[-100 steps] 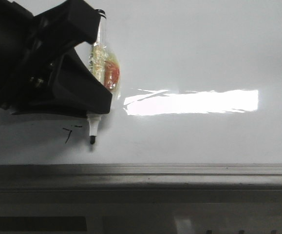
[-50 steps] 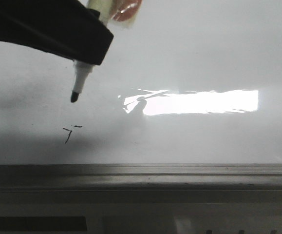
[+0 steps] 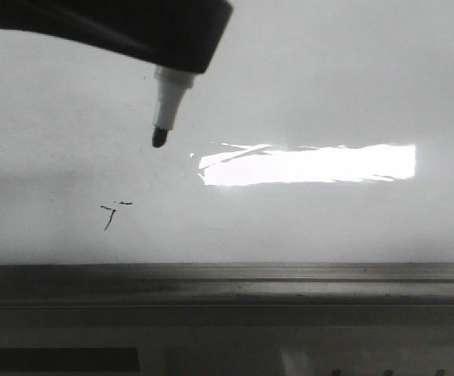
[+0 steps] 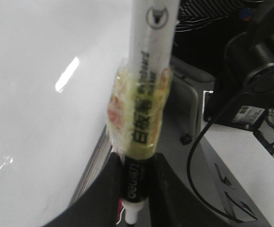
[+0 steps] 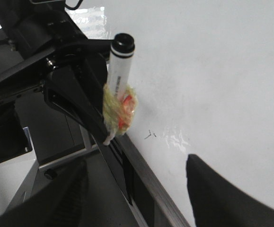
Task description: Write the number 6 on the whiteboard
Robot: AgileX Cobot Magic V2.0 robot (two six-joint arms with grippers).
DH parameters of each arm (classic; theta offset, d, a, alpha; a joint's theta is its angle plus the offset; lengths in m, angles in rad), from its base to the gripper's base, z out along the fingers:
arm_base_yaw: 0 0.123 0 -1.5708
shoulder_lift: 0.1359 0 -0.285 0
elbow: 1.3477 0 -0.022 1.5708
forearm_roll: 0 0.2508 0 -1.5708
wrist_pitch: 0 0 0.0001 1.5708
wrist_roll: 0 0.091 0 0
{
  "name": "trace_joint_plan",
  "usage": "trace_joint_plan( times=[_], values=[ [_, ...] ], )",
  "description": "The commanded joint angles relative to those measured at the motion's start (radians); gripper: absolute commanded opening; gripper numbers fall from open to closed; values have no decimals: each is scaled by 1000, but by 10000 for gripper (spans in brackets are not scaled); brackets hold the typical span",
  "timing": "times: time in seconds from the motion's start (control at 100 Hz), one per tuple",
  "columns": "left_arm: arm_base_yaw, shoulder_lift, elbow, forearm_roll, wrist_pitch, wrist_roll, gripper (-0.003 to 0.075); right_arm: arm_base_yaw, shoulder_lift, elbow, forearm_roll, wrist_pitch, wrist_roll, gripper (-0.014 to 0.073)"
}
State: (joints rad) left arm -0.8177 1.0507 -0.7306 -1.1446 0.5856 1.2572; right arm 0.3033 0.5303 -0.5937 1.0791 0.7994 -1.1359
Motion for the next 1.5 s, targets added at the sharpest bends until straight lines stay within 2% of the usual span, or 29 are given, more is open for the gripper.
trace_joint_plan(
  times=[0.0, 0.2, 0.41, 0.63, 0.83, 1.04, 1.26, 1.31, 1.38, 1.49],
  values=[
    [0, -17, -34, -104, 25, 87, -20, 3, 11, -33, 115, -21, -69, 407],
    [0, -17, -34, -122, 29, 104, -20, 10, 11, -33, 286, 14, -236, 407],
    [0, -17, -34, -122, 49, 106, -20, 98, 68, -34, 293, 11, -279, 407],
    [0, -17, -34, -122, 126, 218, -20, 154, 162, -71, 295, 9, -290, 407],
    [0, -17, -34, -122, 138, 218, -20, 164, 217, -130, 315, 30, -339, 407],
    [0, -17, -34, -122, 138, 218, -20, 243, 299, -137, 335, 62, -374, 407],
    [0, -17, -34, -122, 140, 218, -20, 328, 368, -153, 335, -28, -374, 404],
    [0, -17, -34, -122, 140, 218, -20, 337, 372, -153, 335, -60, -374, 385],
    [0, -17, -34, -122, 140, 218, -20, 340, 372, -153, 335, -92, -374, 305],
    [0, -17, -34, -122, 142, 218, -20, 340, 372, -153, 335, -107, -374, 107]
  ],
)
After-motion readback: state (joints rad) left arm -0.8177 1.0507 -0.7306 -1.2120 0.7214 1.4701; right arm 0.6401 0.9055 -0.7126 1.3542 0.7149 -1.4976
